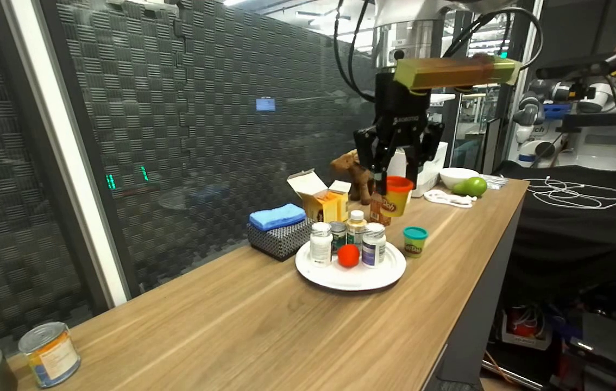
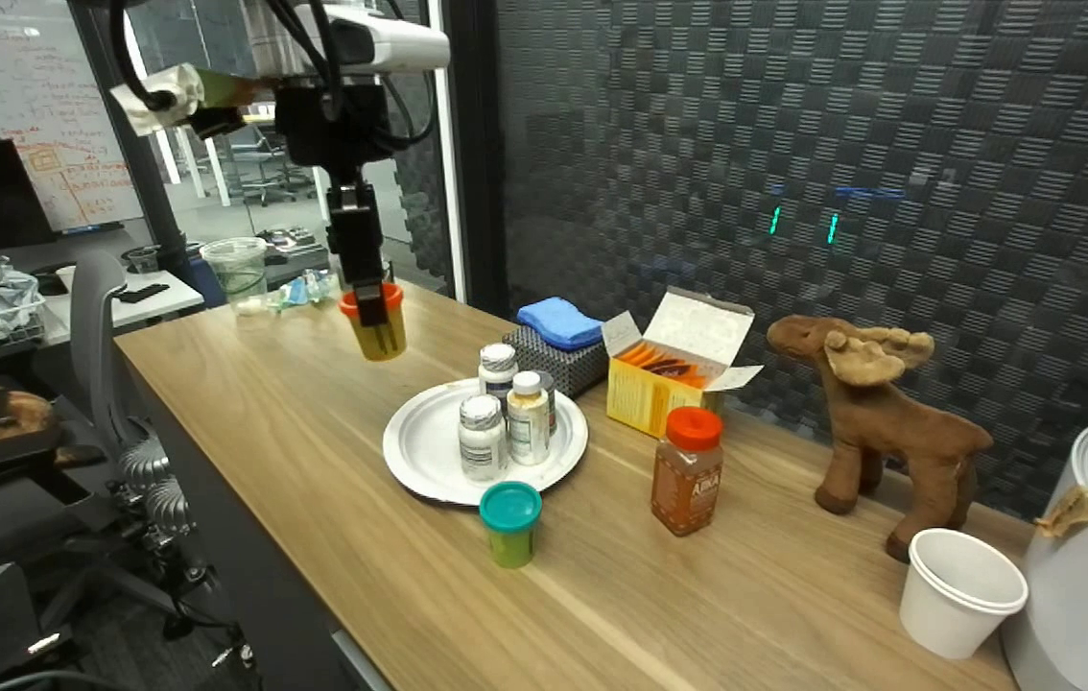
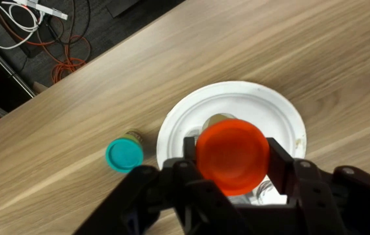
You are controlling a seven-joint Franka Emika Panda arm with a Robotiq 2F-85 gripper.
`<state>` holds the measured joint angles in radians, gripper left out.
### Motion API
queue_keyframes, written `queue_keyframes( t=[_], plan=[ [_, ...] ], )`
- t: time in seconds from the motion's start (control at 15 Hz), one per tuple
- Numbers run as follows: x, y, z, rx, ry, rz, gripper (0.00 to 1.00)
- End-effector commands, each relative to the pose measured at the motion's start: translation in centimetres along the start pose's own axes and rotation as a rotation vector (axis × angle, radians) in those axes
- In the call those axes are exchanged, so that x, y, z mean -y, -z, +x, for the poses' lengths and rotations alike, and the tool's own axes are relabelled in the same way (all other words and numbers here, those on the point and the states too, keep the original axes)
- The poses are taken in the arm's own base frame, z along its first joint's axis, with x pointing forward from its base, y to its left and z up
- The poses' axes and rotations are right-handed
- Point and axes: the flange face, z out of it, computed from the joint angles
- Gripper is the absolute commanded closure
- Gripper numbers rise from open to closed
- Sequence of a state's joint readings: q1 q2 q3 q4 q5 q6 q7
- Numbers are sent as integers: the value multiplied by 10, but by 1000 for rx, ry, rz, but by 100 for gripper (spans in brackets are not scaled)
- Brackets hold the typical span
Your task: Put the bottles on the tray
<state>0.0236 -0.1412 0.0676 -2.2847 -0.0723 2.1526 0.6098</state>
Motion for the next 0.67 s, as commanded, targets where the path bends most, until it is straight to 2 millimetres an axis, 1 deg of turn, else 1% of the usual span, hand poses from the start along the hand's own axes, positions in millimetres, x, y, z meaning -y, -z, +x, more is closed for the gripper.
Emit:
queue_keyframes(
  t=[0.0,0.2,0.33,0.6],
  plan=[
    [32,-12,-5,5,135,-34,71],
    [55,-35,-7,13,274,-61,71],
    [68,-48,-4,5,345,-68,71],
    [90,-70,12,-14,418,-64,71]
  ],
)
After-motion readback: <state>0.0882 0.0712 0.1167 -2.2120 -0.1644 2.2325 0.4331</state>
